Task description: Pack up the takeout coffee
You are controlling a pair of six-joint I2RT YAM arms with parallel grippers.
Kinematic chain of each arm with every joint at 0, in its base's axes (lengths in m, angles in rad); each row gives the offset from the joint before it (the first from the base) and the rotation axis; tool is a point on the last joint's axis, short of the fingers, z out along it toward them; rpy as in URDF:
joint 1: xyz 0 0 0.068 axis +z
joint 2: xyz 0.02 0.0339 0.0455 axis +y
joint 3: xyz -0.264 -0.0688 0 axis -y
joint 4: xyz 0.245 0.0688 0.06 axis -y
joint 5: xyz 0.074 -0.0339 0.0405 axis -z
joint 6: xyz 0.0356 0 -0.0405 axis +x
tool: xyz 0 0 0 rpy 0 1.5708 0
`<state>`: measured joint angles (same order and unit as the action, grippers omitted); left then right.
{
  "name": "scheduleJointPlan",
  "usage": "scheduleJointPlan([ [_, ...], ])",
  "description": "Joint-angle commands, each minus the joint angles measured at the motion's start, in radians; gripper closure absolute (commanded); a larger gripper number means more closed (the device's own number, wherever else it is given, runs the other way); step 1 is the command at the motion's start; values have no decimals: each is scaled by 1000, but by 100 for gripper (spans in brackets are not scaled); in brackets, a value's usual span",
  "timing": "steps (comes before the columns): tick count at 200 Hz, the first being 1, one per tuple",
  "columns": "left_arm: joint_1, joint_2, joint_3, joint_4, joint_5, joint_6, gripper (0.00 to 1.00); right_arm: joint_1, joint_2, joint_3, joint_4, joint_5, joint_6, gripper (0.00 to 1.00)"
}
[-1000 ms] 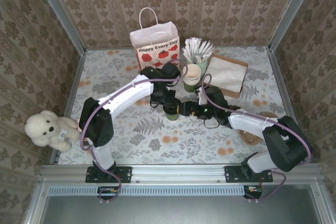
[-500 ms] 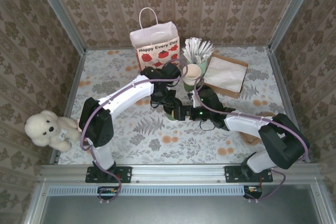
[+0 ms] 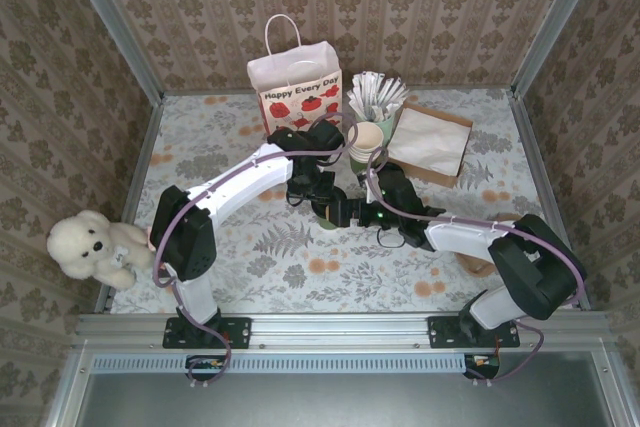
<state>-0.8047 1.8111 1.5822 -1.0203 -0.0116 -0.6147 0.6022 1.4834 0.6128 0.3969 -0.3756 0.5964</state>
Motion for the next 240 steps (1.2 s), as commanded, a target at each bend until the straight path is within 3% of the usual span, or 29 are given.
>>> scheduleJointPlan([
  [1, -7, 11, -49, 19, 5, -26, 100, 10, 25, -32, -2, 47, -35, 0],
  [108, -8, 46, -108, 34, 11, -17, 100, 10, 48, -64, -47, 145, -30, 0],
  [135, -10, 51, -112, 34, 12, -12, 100, 10, 65, -79, -75, 227, -24, 0],
  [164, -9, 54, -129, 40, 17, -10, 100, 10, 86, -90, -66, 181, -29, 0],
  [210, -8, 60, -64, 17, -1, -17, 100, 9, -128, -50, -128, 147, -21, 0],
  [240, -11, 57, -48, 15, 18, -21, 100, -30, -171, 26, -263, 162, 109, 0],
])
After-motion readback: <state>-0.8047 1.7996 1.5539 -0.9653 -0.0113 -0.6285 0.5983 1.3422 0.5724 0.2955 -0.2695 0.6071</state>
